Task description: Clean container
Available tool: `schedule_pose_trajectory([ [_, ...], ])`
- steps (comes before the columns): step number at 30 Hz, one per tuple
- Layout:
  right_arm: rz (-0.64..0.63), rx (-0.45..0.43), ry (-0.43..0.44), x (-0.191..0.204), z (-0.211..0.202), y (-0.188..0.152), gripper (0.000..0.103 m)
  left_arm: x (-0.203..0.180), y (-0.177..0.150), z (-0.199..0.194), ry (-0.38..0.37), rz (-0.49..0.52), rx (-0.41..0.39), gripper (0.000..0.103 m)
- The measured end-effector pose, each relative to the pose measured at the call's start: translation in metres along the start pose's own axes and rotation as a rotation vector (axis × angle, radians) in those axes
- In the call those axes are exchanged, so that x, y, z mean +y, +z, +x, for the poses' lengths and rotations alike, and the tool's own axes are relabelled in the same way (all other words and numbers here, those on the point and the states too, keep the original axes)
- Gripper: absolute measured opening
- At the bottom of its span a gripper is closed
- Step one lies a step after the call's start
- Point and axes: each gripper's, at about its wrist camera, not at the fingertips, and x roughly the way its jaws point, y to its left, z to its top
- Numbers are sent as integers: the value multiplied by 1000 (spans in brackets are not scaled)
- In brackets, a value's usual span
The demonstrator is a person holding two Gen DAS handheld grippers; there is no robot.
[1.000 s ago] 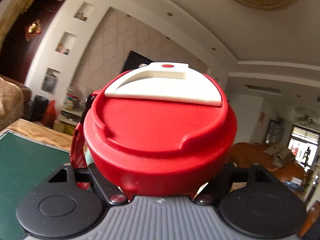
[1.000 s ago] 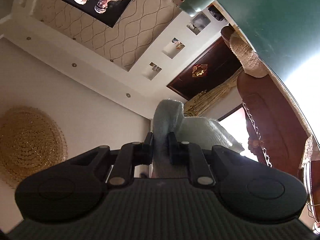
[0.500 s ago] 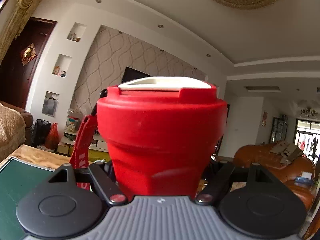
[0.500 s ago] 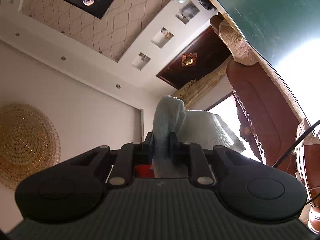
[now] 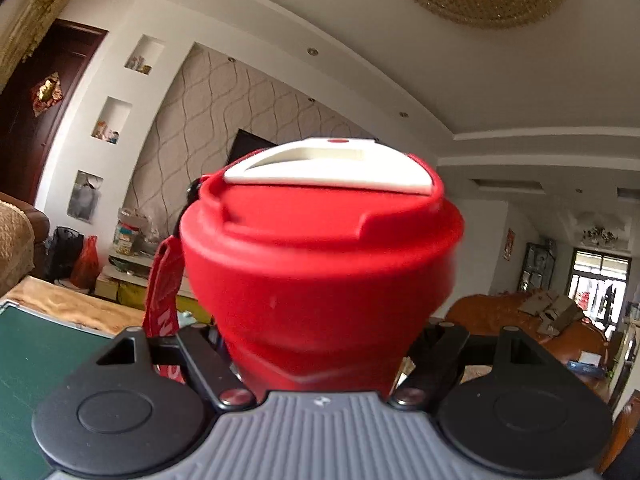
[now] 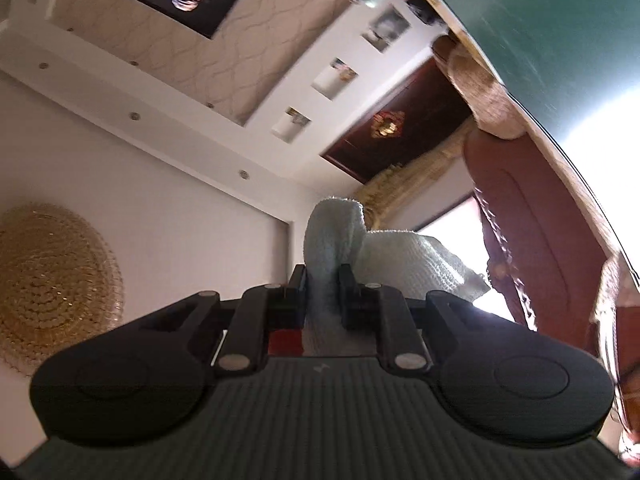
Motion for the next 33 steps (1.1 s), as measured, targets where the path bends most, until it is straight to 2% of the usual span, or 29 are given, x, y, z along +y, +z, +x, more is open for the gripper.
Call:
schedule_pose_trajectory([
  [5, 11, 7, 11, 3, -12, -11, 20, 6, -4, -12, 53, 13, -7, 80],
  [12, -14, -15, 12, 13, -12, 0, 20, 0, -12, -12, -8, 1, 54, 80],
  [17, 13, -19, -19, 4, -14, 5, 19, -2, -13, -13, 1, 5, 55, 80],
  [24, 47, -30, -55, -5, -18, 10, 20, 14, -12, 0, 85, 34, 58, 80],
  [29, -28, -57, -34, 19, -21, 18, 20, 19, -18, 9, 70, -2, 115, 80],
  [33, -51, -64, -41, 21, -10, 31, 19, 15, -21, 9, 59, -8, 135, 81],
])
